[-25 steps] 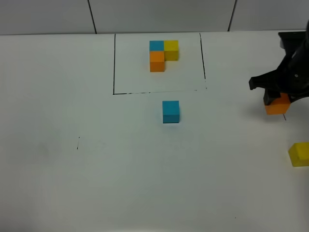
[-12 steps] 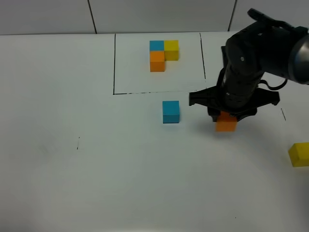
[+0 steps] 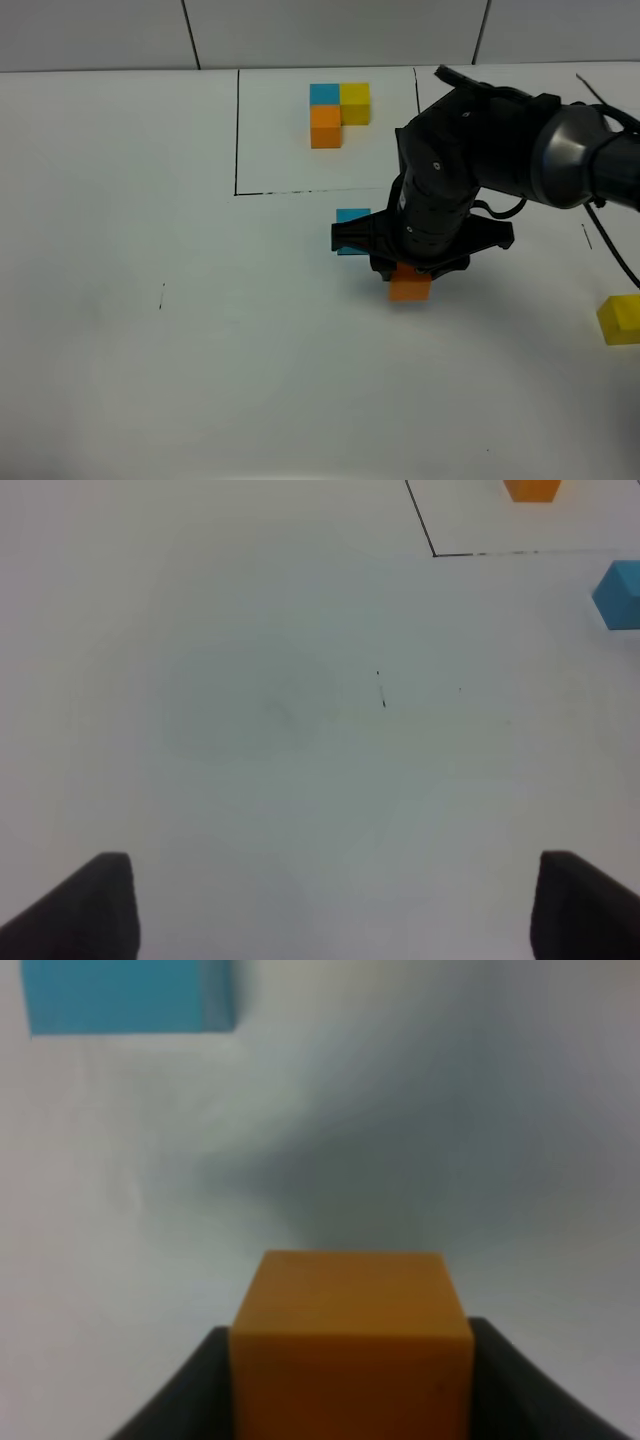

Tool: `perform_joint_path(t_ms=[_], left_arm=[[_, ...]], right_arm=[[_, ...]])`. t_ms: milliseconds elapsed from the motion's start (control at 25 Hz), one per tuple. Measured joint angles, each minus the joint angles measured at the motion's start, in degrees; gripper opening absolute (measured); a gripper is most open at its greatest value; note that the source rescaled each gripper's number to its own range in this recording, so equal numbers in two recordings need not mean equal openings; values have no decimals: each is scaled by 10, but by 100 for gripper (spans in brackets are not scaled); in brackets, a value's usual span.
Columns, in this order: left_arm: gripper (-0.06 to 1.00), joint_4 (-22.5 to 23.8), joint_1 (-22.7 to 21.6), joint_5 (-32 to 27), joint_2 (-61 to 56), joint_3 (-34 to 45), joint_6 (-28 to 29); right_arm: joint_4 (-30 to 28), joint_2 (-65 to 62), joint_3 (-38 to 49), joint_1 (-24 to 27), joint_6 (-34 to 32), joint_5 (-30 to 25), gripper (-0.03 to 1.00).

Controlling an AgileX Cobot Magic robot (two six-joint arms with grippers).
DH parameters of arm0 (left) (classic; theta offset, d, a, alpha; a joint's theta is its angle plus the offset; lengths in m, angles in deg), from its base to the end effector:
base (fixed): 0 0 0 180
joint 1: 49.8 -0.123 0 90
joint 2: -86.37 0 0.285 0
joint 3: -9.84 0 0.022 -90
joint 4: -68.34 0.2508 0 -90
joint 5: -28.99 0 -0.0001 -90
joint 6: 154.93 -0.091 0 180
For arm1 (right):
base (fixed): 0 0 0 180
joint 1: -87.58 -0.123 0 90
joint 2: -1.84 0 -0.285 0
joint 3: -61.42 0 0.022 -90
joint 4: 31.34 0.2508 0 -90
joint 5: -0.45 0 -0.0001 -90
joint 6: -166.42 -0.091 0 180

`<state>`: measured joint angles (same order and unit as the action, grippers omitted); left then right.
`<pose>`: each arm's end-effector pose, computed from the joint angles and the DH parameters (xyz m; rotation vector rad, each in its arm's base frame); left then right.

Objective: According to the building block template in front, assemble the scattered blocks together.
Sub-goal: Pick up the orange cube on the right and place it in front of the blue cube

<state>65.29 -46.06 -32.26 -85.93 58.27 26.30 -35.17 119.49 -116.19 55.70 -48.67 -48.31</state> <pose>-0.0060 -0.0039 0.2774 0.0477 2.0490 -0.1178 0.3234 0.1958 0.1798 0.0249 2.9471 0.0923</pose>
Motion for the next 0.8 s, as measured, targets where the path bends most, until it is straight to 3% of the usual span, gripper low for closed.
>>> perform_joint_path(t_ms=[320, 800], left_arm=[[69, 0, 0, 0, 0, 0, 0], [69, 0, 0, 0, 0, 0, 0]], right_arm=[[29, 35, 0, -4, 11, 51, 2], [38, 76, -53, -14, 13, 47, 1]])
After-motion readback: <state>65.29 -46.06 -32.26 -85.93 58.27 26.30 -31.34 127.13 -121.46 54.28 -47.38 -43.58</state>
